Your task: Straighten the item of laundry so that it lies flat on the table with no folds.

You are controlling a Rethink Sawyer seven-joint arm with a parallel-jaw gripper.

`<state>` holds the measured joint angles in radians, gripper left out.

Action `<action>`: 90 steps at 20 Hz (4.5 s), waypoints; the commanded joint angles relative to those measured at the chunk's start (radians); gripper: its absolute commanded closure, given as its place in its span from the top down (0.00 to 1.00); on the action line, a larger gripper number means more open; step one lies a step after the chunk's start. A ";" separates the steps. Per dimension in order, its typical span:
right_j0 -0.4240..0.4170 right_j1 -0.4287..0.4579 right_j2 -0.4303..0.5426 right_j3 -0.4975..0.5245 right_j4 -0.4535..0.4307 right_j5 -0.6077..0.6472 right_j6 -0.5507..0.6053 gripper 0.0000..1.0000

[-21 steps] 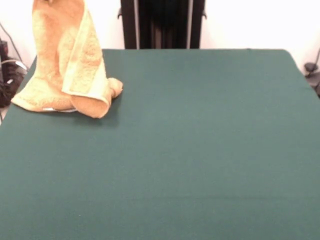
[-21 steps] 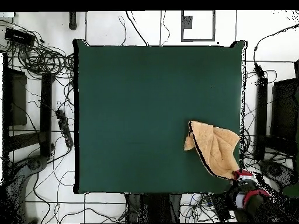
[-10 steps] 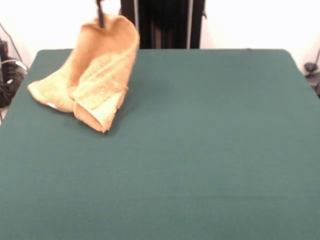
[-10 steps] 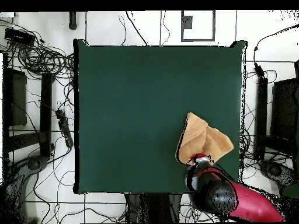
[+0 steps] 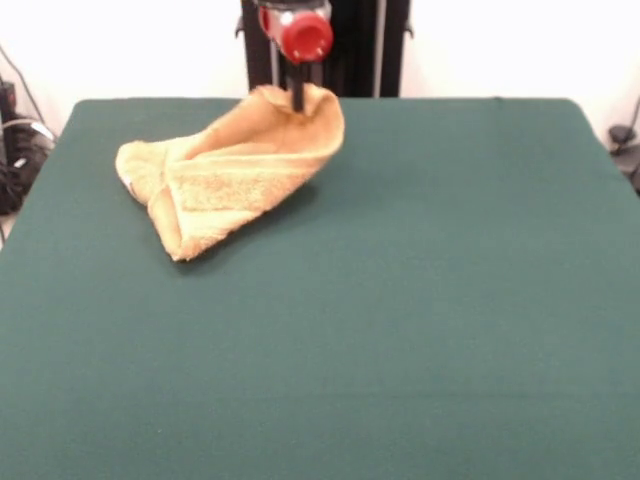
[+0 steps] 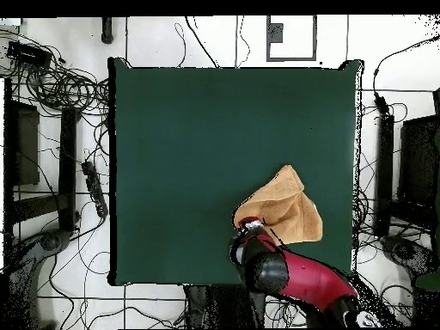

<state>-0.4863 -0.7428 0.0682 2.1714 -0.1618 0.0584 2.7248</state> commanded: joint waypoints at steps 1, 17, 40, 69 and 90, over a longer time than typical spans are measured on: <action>0.058 0.235 -0.030 -0.124 0.149 -0.125 0.197 0.00; 0.297 0.196 -0.061 -0.193 0.496 0.017 0.234 0.00; 0.667 0.270 -0.319 -0.428 0.852 0.245 0.319 0.00; 0.833 0.555 -0.554 -0.919 0.912 0.561 0.563 1.00; 0.162 0.106 -0.190 -0.445 0.535 0.330 -0.165 1.00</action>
<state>-0.1872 -0.5221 -0.3234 1.5155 0.5223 0.4029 2.9802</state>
